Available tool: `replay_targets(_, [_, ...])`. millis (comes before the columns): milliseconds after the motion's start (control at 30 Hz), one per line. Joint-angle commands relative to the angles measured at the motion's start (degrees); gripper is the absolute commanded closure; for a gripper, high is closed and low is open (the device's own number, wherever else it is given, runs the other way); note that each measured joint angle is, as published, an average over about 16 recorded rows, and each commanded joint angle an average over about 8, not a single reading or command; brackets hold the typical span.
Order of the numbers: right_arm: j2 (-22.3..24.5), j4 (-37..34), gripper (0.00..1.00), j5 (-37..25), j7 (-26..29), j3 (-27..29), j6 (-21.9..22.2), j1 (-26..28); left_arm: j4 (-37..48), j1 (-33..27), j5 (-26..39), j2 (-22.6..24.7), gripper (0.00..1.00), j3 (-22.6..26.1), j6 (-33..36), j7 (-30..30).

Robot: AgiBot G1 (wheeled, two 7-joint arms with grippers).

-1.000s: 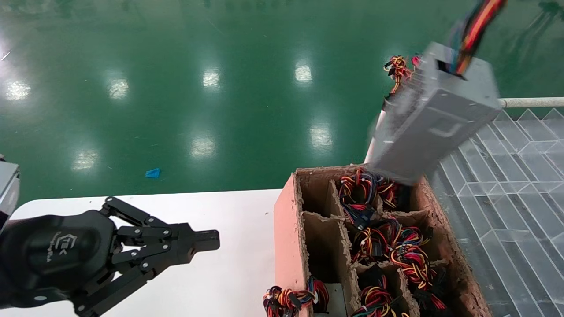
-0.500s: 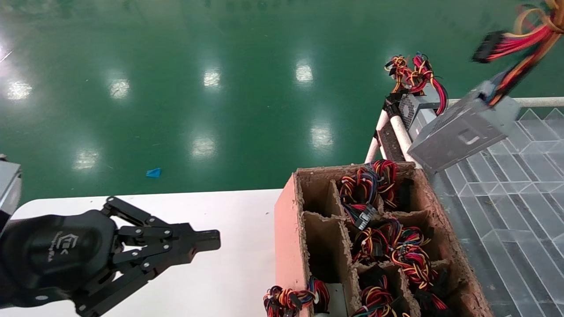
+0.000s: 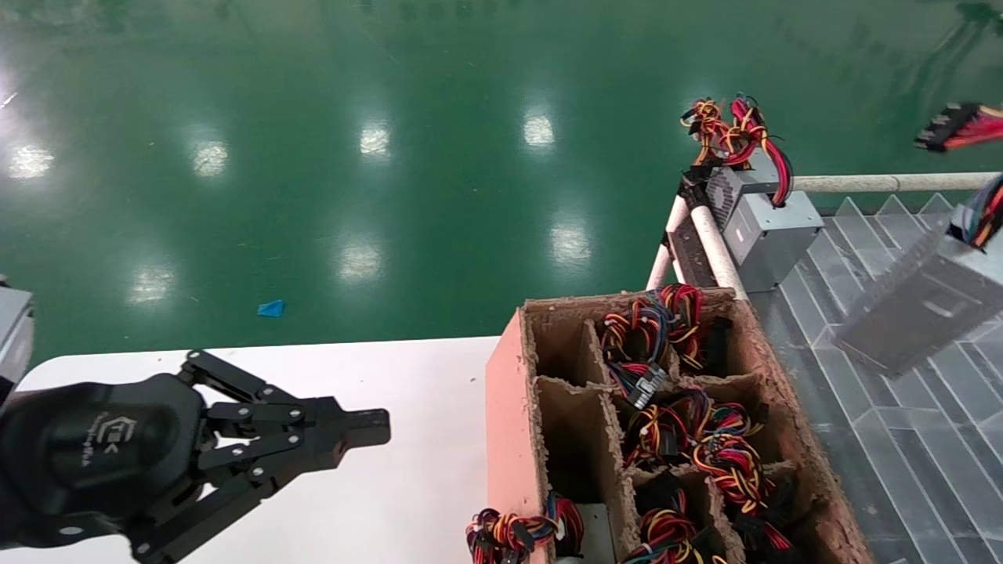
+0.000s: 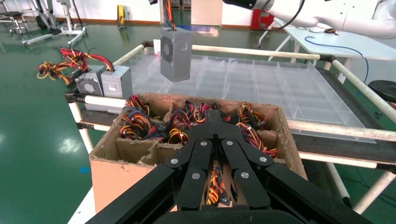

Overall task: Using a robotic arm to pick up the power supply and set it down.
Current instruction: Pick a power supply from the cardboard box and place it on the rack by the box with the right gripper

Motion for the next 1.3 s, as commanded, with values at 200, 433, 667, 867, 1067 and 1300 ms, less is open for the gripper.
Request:
replay_targets(200, [-0.33,-0.67,1.00,-0.87,0.75,-2.35,3.04,0.73,0.00,0.00,0.00,0.00,1.00,0.00,0.00,0.00])
replay_targets(433, [-1.57,-5.56,1.00,-3.90,3.35,-12.18,4.15,11.21,0.00,0.00,0.00,0.00,1.00,0.01,0.00,0.00])
replay_targets(667, [-4.67,-14.16,1.00,-8.93,5.00,-21.42,2.97,24.84,0.00,0.00,-0.01,0.00,1.00,0.01,0.00,0.00])
replay_targets(867, [-6.66,-21.66,1.00,-12.05,5.88,-25.74,0.11,33.12,0.00,0.00,-0.01,0.00,1.00,0.01,0.00,0.01])
replay_targets(1067, [-7.63,-27.01,1.00,-13.68,6.03,-27.61,-2.31,37.28,0.00,0.00,-0.01,0.00,1.00,0.01,-0.01,0.01])
replay_targets(1300, [-7.86,-30.53,1.00,-15.09,6.46,-29.13,-5.09,40.02,0.00,0.00,-0.01,-0.01,1.00,0.02,-0.01,0.01])
